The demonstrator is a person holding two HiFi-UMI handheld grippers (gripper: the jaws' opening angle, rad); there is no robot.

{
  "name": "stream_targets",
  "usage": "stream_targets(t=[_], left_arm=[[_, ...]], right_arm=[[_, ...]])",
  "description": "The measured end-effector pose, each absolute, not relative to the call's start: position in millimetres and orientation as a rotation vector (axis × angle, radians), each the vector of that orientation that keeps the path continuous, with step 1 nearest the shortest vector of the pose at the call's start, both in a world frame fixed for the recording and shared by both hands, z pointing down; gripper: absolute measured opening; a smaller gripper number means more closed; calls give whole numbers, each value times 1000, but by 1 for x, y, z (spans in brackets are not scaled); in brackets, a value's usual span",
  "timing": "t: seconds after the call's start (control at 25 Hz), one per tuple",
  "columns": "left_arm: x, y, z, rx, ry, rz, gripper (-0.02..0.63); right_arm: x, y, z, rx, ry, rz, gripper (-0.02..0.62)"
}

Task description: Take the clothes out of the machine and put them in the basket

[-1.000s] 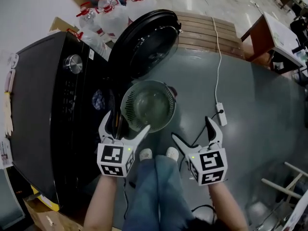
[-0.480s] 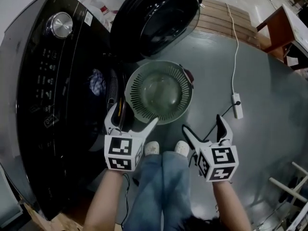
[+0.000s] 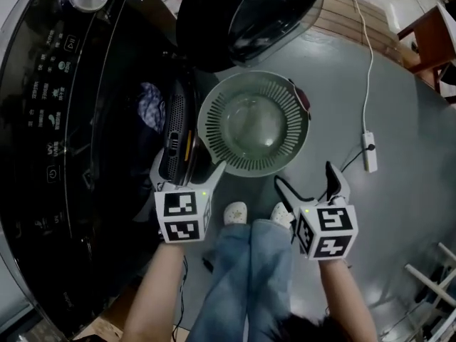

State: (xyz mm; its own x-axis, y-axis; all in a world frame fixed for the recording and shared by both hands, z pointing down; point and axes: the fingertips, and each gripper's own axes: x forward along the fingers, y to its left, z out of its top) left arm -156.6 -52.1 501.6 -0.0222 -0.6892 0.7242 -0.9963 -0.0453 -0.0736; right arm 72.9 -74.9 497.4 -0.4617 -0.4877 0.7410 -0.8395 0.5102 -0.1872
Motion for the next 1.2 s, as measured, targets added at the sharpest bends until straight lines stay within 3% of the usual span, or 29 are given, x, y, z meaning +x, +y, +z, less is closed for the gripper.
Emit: stream_targets(t=[0.52,0.56,0.64,0.68,0.8,0.88,1.2], left_arm=[[-280,-23,553,1138,-2078,1219,564],[-291,-18,554,1057,-2092,1283,540],[-310,-9,554,910,-2115,1416,334],[-318,-7,554,861,-2119,1463,265],[-334,-1,561,783,-2089,1516,277],[-345,5,570,726,-2053,1524,342],[-383,20,606,577,-1940,1551,394]], right_arm=[[14,-76,547,952,-2050,798,517],[11,-75,548,934,-2052,786,517],[5,-74,550,905,-2055,769,517],[3,-73,551,895,-2055,768,517],[-1,-68,555,872,-2053,780,517],[-4,-68,558,859,-2051,781,517],[-18,-88,585,840,-2027,706,517]])
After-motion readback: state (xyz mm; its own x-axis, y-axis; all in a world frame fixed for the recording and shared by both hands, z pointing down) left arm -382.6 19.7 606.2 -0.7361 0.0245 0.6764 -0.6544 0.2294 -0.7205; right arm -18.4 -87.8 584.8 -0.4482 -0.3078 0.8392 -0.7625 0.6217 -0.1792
